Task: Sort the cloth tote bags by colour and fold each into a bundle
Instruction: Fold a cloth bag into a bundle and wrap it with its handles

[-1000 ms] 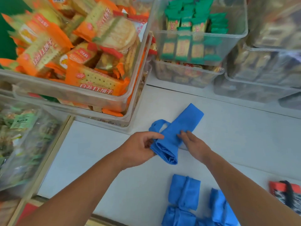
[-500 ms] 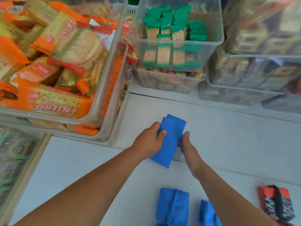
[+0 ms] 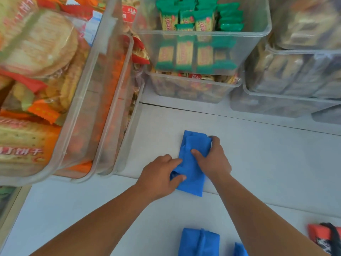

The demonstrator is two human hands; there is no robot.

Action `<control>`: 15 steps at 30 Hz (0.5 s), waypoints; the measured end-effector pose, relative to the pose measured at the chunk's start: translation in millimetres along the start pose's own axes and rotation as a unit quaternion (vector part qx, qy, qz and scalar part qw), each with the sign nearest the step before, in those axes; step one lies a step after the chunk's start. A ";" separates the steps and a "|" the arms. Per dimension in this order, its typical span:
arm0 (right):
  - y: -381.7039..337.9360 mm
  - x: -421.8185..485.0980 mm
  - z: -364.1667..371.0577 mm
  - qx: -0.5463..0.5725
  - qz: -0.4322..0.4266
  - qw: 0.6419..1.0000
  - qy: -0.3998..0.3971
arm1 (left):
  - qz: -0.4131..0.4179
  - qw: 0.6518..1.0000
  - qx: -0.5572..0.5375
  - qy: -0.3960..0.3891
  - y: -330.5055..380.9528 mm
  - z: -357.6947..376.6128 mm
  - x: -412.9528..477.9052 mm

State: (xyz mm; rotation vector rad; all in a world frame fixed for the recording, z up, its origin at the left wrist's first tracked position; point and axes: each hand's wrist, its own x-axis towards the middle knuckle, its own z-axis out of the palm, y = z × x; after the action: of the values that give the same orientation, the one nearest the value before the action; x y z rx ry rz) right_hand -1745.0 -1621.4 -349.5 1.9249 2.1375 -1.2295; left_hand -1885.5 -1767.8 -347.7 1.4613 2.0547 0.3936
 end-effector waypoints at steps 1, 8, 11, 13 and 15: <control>-2.4 0.0 0.6 -0.063 -0.026 0.997 0.034 | 0.007 1.000 -0.010 -0.007 -4.7 3.1 -4.0; 1.5 24.8 18.0 -0.316 -0.349 0.881 0.042 | -0.006 0.999 -0.013 0.032 1.1 20.3 5.3; 9.9 39.9 9.6 -0.318 -0.291 0.902 -0.023 | -0.033 0.994 -0.105 0.012 -2.5 10.5 6.9; 13.0 42.5 5.5 -0.311 -0.282 0.907 -0.038 | -0.093 0.969 -0.230 0.000 -6.5 -5.0 3.8; 12.5 42.9 5.7 -0.309 -0.273 0.910 -0.040 | -0.144 0.931 -0.335 -0.014 -12.6 -23.6 -2.6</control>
State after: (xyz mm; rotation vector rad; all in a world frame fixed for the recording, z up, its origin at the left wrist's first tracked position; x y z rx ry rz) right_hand -1747.5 -1589.5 -381.1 1.0426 2.6671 -0.5083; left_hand -1908.8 -1772.5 -335.3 0.7400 1.8076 0.8419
